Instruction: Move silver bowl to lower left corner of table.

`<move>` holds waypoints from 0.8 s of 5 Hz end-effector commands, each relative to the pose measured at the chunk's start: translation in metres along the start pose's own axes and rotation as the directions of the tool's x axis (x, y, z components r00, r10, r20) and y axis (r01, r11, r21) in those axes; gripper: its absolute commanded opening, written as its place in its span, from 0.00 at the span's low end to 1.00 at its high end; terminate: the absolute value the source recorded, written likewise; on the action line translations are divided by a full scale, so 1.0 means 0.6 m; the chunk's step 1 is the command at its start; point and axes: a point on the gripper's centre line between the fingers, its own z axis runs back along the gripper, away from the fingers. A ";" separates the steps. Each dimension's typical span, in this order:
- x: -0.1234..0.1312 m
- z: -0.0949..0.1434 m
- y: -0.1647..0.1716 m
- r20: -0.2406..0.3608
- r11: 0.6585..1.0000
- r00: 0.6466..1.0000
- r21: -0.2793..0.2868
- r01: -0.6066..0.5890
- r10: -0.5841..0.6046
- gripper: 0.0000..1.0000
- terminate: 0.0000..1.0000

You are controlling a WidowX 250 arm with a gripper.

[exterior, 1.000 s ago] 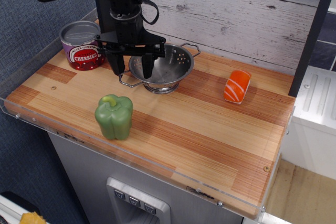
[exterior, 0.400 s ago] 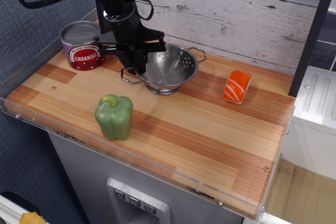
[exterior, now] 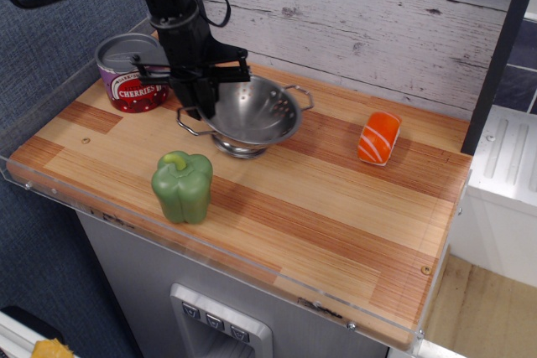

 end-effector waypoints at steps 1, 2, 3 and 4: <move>-0.008 0.055 0.062 0.059 0.995 0.995 0.044 -0.089 0.086 0.00 0.00; -0.011 0.058 0.093 0.058 0.990 0.990 0.052 -0.134 0.131 0.00 0.00; -0.023 0.057 0.117 0.057 0.986 0.985 0.022 -0.162 0.161 0.00 0.00; -0.038 0.055 0.141 0.043 0.983 0.983 0.025 -0.182 0.181 0.00 0.00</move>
